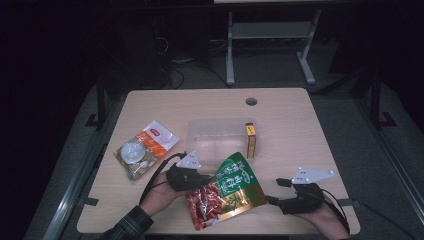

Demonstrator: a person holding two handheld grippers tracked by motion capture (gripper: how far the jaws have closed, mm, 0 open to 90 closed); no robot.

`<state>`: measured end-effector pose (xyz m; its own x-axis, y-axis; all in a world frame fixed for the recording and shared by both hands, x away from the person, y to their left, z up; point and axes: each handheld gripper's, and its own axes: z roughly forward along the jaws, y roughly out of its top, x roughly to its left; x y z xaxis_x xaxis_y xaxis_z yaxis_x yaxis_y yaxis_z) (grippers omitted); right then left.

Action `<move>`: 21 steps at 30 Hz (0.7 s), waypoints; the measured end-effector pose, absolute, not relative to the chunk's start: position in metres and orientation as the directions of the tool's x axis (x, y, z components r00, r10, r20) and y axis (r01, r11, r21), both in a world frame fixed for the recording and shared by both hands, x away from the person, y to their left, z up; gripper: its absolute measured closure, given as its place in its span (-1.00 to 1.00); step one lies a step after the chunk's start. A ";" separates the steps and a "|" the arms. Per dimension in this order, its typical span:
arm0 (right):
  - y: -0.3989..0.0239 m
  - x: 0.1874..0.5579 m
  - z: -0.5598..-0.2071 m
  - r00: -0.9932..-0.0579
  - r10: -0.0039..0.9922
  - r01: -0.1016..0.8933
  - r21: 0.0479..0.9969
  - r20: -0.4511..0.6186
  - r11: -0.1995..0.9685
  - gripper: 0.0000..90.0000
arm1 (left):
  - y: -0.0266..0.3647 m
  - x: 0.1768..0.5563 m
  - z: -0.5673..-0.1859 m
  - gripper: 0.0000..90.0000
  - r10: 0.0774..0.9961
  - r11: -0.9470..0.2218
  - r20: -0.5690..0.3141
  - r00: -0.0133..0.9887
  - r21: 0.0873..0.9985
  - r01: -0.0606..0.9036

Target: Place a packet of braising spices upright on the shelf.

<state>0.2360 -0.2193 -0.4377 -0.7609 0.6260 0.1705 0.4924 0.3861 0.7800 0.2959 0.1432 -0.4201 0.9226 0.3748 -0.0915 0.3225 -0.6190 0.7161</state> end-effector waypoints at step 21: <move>-0.180 0.251 -0.426 -0.838 0.507 0.434 0.812 0.204 0.390 -0.47 | 0.182 0.294 -0.384 0.99 0.465 -0.480 -0.076 0.882 0.815 0.323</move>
<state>0.2509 -0.1799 -0.4257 -0.8376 0.5067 0.2043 0.4339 0.3899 0.8122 0.2938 0.1817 -0.3844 0.8823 0.4647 -0.0755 0.3229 -0.4805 0.8154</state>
